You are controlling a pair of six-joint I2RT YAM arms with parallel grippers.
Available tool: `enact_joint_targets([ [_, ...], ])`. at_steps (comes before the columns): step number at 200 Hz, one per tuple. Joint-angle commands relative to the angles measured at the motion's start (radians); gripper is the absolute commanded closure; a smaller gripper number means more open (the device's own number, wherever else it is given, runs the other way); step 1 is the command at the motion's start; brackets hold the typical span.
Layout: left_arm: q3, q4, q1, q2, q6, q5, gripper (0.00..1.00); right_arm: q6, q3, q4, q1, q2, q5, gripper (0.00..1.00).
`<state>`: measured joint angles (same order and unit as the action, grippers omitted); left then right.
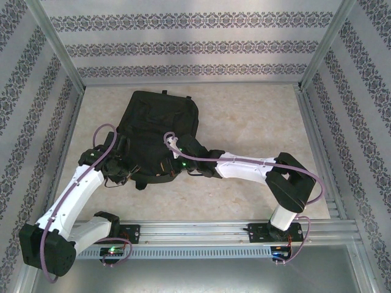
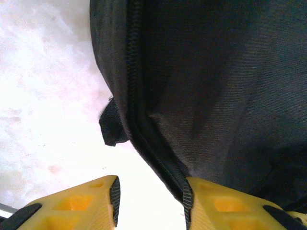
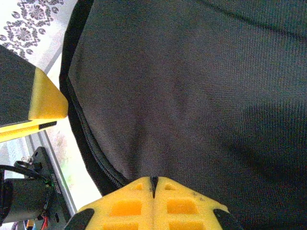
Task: Pack the student bag
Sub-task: Zip the student bag at the center of the table.
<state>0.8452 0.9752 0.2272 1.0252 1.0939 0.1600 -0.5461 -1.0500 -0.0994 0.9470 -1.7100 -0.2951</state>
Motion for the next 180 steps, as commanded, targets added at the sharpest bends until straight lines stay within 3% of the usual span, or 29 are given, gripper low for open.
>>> enact_joint_targets([
  [1,-0.036,-0.05,0.0,-0.005,0.04,0.009,0.58,-0.028,0.029,-0.05,0.01,0.04,0.019,1.0],
  [89,-0.069,-0.187,0.008,0.052,0.043,0.01,0.64,-0.043,0.095,-0.068,0.01,0.08,0.02,1.0],
  [160,-0.097,-0.143,0.008,0.015,0.008,-0.029,0.99,-0.012,0.132,-0.02,-0.013,0.132,0.073,1.0],
  [180,-0.095,-0.118,0.008,0.012,-0.009,-0.047,1.0,0.002,0.152,-0.01,-0.033,0.157,0.082,1.0],
])
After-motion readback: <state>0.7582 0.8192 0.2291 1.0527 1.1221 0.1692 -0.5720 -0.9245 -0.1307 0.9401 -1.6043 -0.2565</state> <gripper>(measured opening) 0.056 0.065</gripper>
